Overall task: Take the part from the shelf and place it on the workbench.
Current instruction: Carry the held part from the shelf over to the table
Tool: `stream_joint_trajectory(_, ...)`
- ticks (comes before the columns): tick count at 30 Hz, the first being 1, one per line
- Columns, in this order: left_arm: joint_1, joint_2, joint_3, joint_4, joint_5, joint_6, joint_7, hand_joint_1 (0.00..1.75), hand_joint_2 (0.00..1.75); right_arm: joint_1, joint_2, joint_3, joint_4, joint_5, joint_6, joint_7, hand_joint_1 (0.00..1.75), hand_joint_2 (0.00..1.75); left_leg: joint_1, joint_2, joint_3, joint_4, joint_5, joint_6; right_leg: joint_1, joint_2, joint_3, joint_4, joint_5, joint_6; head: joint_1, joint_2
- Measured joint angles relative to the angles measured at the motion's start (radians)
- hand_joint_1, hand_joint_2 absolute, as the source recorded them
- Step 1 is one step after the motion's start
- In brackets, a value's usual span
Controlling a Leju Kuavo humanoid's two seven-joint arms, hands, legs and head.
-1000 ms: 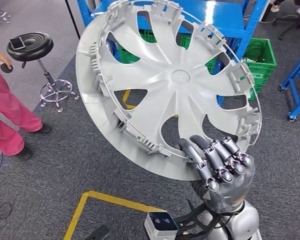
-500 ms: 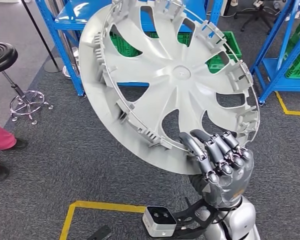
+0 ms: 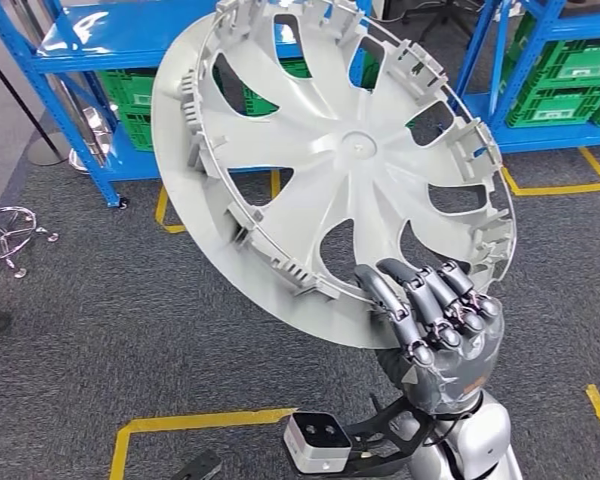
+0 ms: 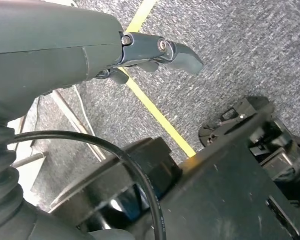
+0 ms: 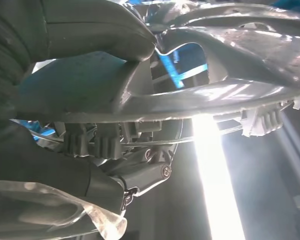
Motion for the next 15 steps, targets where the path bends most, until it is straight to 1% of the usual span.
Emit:
stream_joint_trajectory(1, -0.001, 0.000, 0.000, 0.000, 0.000, 0.000, 0.000, 0.00, 1.75, 0.000, 0.000, 0.000, 0.000, 0.000, 0.000, 0.001, 1.75, 1.75, 0.001, -0.004, 0.000, 0.004, -0.006, -0.006, -0.002, 0.011, -0.001, -0.003, 0.003, -0.006, 0.000, 0.000)
stream_joint_trajectory(2, -0.001, 0.000, 0.000, 0.000, 0.000, 0.000, 0.000, 0.00, 1.75, -0.002, -0.001, 0.001, 0.001, 0.000, 0.000, 0.002, 1.75, 1.75, 0.004, -0.020, -0.005, 0.021, -0.021, -0.011, -0.005, 0.022, -0.001, -0.006, 0.007, -0.012, -0.002, 0.000)
stream_joint_trajectory(3, -0.001, 0.000, 0.000, -0.001, 0.001, 0.000, 0.000, 0.00, 1.75, -0.003, -0.001, 0.002, 0.002, 0.000, 0.000, 0.003, 1.75, 1.75, 0.006, -0.043, -0.019, 0.057, -0.046, -0.016, -0.009, 0.032, 0.000, -0.009, 0.010, -0.018, -0.004, 0.000)
stream_joint_trajectory(4, -0.001, 0.001, 0.000, -0.001, 0.003, 0.000, -0.001, 0.00, 1.75, -0.005, -0.001, 0.003, 0.004, 0.000, 0.000, 0.003, 1.75, 1.75, 0.008, -0.068, -0.043, 0.113, -0.078, -0.019, -0.011, 0.042, 0.000, -0.009, 0.011, -0.022, -0.005, 0.000)
stream_joint_trajectory(5, -0.001, 0.001, 0.000, -0.001, 0.004, 0.000, -0.001, 0.00, 1.75, -0.006, -0.001, 0.004, 0.006, 0.000, 0.000, 0.003, 1.75, 1.75, 0.009, -0.083, -0.072, 0.182, -0.111, -0.021, -0.011, 0.053, -0.001, -0.009, 0.012, -0.024, -0.006, 0.000)
stream_joint_trajectory(6, -0.002, 0.001, 0.000, -0.001, 0.006, 0.000, -0.001, 0.00, 1.75, -0.006, -0.001, 0.004, 0.008, 0.000, 0.000, 0.003, 1.75, 1.75, 0.009, -0.090, -0.099, 0.242, -0.133, -0.022, -0.011, 0.064, -0.001, -0.009, 0.012, -0.025, -0.006, 0.000)
stream_joint_trajectory(7, -0.003, 0.001, 0.000, -0.001, 0.007, 0.000, -0.002, 0.00, 1.75, -0.006, -0.001, 0.004, 0.010, 0.000, 0.000, 0.002, 1.75, 1.75, 0.009, -0.092, -0.114, 0.277, -0.138, -0.023, -0.011, 0.077, -0.001, -0.008, 0.012, -0.025, -0.006, 0.000)
stream_joint_trajectory(8, -0.005, 0.001, 0.000, -0.001, 0.007, 0.000, -0.002, 0.00, 1.75, -0.006, -0.001, 0.003, 0.011, 0.000, 0.000, 0.001, 1.75, 1.75, 0.009, -0.094, -0.113, 0.274, -0.122, -0.023, -0.012, 0.091, -0.001, -0.007, 0.012, -0.025, -0.006, 0.000)
stream_joint_trajectory(9, -0.006, 0.002, 0.000, -0.001, 0.007, 0.000, -0.002, 0.00, 1.75, -0.006, -0.001, 0.003, 0.012, 0.000, 0.000, 0.000, 1.75, 1.75, 0.010, -0.098, -0.095, 0.234, -0.089, -0.022, -0.012, 0.105, 0.000, -0.004, 0.012, -0.024, -0.006, 0.000)
stream_joint_trajectory(10, -0.005, 0.002, 0.000, -0.001, 0.007, 0.000, -0.002, 0.00, 1.75, -0.006, -0.001, 0.003, 0.012, 0.000, 0.000, -0.001, 1.75, 1.75, 0.012, -0.111, -0.068, 0.170, -0.049, -0.020, -0.013, 0.119, -0.001, 0.000, 0.010, -0.022, -0.006, 0.000)
stream_joint_trajectory(11, -0.003, 0.002, 0.000, -0.001, 0.007, 0.000, -0.001, 0.00, 1.75, -0.006, -0.001, 0.003, 0.013, 0.000, 0.000, -0.002, 1.75, 1.75, 0.015, -0.134, -0.043, 0.110, -0.020, -0.020, -0.013, 0.132, -0.003, 0.006, 0.009, -0.018, -0.006, 0.000)
stream_joint_trajectory(12, -0.002, 0.003, 0.000, -0.001, 0.006, 0.000, -0.001, 0.00, 1.75, -0.007, -0.001, 0.003, 0.013, 0.000, 0.000, -0.002, 1.75, 1.75, 0.018, -0.154, -0.023, 0.062, -0.007, -0.018, -0.013, 0.144, -0.009, 0.011, 0.009, -0.013, -0.006, 0.000)
stream_joint_trajectory(13, 0.000, 0.003, 0.000, -0.001, 0.006, 0.000, 0.000, 0.00, 1.75, -0.008, -0.001, 0.003, 0.013, 0.000, 0.000, -0.003, 1.75, 1.75, 0.019, -0.170, -0.014, 0.036, -0.004, -0.016, -0.013, 0.154, -0.017, 0.016, 0.010, -0.006, -0.006, 0.000)
stream_joint_trajectory(14, 0.001, 0.003, 0.000, -0.001, 0.006, 0.000, 0.000, 0.00, 1.75, -0.008, -0.001, 0.003, 0.013, 0.000, 0.000, -0.003, 1.75, 1.75, 0.019, -0.175, -0.013, 0.030, -0.010, -0.014, -0.014, 0.163, -0.024, 0.018, 0.013, 0.000, -0.005, 0.000)
stream_joint_trajectory(15, 0.000, 0.003, 0.000, -0.001, 0.006, 0.000, 0.000, 0.00, 1.75, -0.009, -0.001, 0.003, 0.013, 0.000, 0.000, -0.003, 1.75, 1.75, 0.018, -0.167, -0.012, 0.025, -0.012, -0.009, -0.016, 0.173, -0.030, 0.017, 0.016, 0.007, -0.005, 0.000)
